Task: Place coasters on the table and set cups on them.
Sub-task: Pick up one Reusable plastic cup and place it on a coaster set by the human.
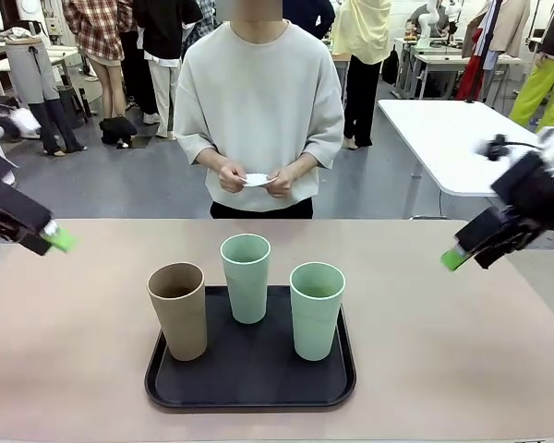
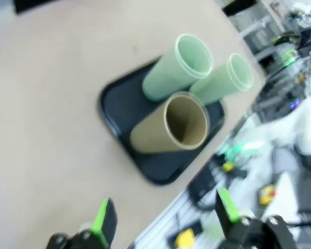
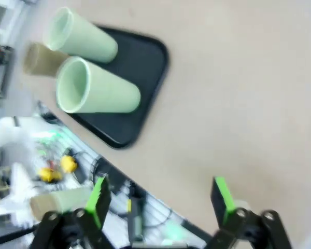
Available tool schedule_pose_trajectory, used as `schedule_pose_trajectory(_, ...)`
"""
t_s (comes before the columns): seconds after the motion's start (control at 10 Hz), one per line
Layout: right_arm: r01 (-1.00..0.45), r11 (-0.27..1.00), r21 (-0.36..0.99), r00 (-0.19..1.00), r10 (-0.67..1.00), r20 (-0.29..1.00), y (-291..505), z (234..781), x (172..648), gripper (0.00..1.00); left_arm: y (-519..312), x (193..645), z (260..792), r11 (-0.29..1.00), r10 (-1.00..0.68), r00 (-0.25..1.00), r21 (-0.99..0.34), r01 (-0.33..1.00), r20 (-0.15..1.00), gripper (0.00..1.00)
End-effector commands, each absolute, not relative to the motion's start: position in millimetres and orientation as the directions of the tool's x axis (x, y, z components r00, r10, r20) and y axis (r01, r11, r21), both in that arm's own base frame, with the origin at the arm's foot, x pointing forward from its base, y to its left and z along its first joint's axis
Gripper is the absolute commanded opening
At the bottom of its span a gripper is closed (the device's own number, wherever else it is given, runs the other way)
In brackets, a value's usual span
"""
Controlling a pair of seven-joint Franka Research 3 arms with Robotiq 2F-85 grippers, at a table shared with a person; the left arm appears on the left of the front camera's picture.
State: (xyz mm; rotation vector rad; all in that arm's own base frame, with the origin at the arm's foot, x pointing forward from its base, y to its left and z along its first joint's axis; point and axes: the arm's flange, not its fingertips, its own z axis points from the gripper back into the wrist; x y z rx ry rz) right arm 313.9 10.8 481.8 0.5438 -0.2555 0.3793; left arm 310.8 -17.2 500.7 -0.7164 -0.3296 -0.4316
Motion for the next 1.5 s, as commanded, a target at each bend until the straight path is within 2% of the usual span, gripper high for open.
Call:
schedule_pose_trajectory(0.0, -0.223, 0.551, 0.804, 0.956, -0.038, 0.292, -37.9, 445.5, 299.3, 1.0, 27.0, 313.7, 472.4, 0.436, -0.014, 0.906, -0.813, 0.386, 0.423, 1.0)
schedule_pose_trajectory(0.2, -0.172, 0.469, 0.866, 0.957, -0.129, 0.26, -73.1, 440.1, 287.1, 1.0, 72.8, 307.2, 464.1, 0.375, 0.04, 0.94, -0.877, 0.301, 0.34, 1.0)
schedule_pose_trajectory(0.6, -0.116, 0.475, 0.872, 0.96, -0.171, 0.221, -128.4, 445.6, 253.9, 1.0, 128.6, 275.5, 471.4, 0.459, 0.069, 0.969, -0.87, 0.179, 0.235, 1.0)
schedule_pose_trajectory(0.8, -0.098, 0.481, 0.871, 0.966, -0.163, 0.199, -135.8, 443.0, 246.9, 1.0, 147.4, 261.6, 475.2, 0.477, 0.122, 0.968, -0.868, 0.137, 0.221, 1.0)
schedule_pose_trajectory(1.1, -0.117, 0.494, 0.862, 0.966, -0.143, 0.214, -137.9, 442.9, 244.8, 1.0, 141.5, 262.7, 476.3, 0.511, 0.096, 0.971, -0.848, 0.143, 0.221, 1.0)
schedule_pose_trajectory(1.4, -0.076, 0.47, 0.879, 0.963, -0.193, 0.186, -141.9, 449.7, 250.6, 1.0, 151.6, 262.6, 473.4, 0.479, 0.136, 0.963, -0.866, 0.141, 0.232, 1.0)
